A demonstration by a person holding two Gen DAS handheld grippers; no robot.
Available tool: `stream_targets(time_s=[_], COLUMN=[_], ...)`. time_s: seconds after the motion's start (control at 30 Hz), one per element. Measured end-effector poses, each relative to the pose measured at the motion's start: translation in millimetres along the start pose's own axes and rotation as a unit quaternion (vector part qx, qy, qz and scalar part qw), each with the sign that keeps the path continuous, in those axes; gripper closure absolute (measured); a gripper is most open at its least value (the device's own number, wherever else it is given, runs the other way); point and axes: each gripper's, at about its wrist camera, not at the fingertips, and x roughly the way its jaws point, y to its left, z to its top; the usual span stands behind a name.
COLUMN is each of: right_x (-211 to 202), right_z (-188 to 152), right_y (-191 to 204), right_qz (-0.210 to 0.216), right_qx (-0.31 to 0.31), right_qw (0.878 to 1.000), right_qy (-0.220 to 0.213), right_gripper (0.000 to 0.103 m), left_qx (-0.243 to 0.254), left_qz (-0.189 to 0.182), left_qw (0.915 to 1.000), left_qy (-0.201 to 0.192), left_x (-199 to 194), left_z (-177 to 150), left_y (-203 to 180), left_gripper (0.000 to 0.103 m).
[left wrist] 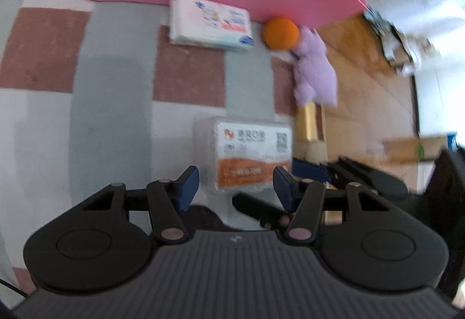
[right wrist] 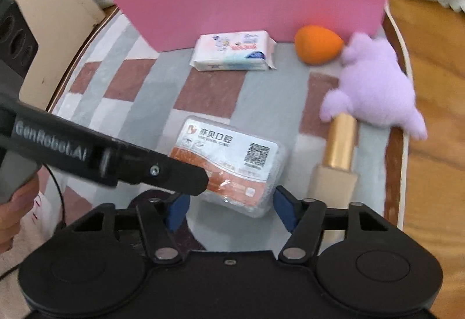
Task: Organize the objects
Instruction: 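Move the left tool to the orange-labelled dental box and grasp it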
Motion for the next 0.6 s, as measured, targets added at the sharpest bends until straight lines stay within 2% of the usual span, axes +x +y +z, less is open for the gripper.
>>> stream_targets(time_s=[0.17, 0.27, 0.37, 0.47, 0.6], right_x=[11.0, 18.8, 19.6, 21.4, 17.9], right_z=[-4.6, -7.9, -8.0, -8.9, -8.0], right_y=[12.9, 19.2, 18.2, 18.9, 20.7], right_qz=[-0.019, -0.036, -0.034, -0.035, -0.041], right_qx=[-0.048, -0.089, -0.093, -0.101, -0.097], right_qw=[0.998, 0.994, 0.993, 0.991, 0.991], right_qy=[-0.034, -0.053, -0.067, -0.081, -0.077], right_gripper=[0.019, 0.017, 0.015, 0.015, 0.021], left_qx=[-0.025, -0.025, -0.022, -0.011, 0.011], left_qz=[0.011, 0.013, 0.016, 0.023, 0.033], left_qw=[0.9994, 0.9991, 0.9986, 0.9982, 0.9975], left_qy=[-0.023, -0.033, -0.045, -0.054, -0.062], left_x=[4.7, 5.0, 5.7, 6.6, 0.8], left_z=[1.8, -0.6, -3.6, -5.6, -11.4], left_y=[7.9, 5.6, 2.4, -3.6, -13.3], left_gripper=[0.049, 0.05, 0.05, 0.05, 0.051])
